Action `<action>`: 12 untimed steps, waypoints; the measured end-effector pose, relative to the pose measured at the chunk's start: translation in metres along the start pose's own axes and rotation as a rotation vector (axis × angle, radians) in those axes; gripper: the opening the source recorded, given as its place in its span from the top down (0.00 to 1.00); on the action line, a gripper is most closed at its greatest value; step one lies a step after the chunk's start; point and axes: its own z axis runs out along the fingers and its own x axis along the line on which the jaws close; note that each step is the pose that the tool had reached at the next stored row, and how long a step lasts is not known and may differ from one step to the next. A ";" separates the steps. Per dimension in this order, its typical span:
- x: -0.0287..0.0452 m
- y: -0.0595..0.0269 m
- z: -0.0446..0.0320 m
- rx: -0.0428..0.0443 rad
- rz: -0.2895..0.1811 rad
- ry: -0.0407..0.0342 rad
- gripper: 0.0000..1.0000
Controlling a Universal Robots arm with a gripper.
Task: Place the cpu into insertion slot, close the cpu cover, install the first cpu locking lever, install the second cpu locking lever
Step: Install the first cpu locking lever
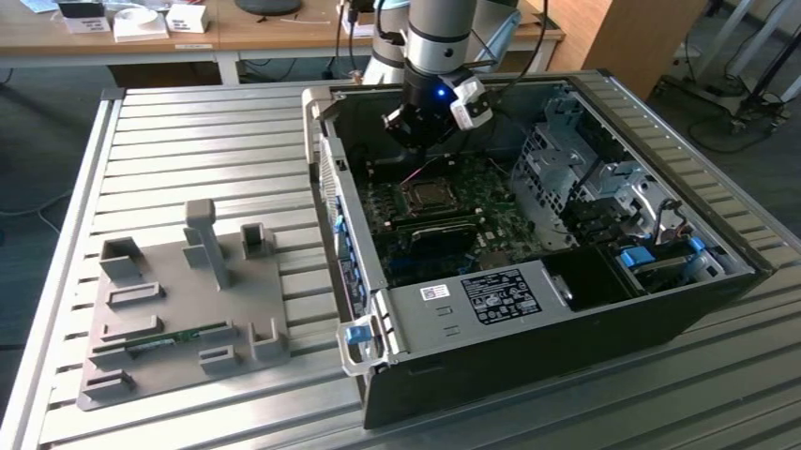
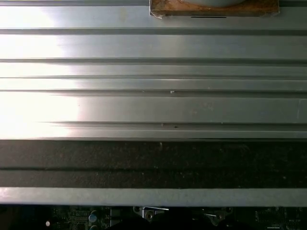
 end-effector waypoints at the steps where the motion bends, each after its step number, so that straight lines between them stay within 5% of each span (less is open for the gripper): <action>1: 0.0000 0.0000 0.0000 0.0000 0.000 0.0000 0.89; 12: -0.0024 -0.0002 0.0033 -0.0007 0.000 -0.0002 0.89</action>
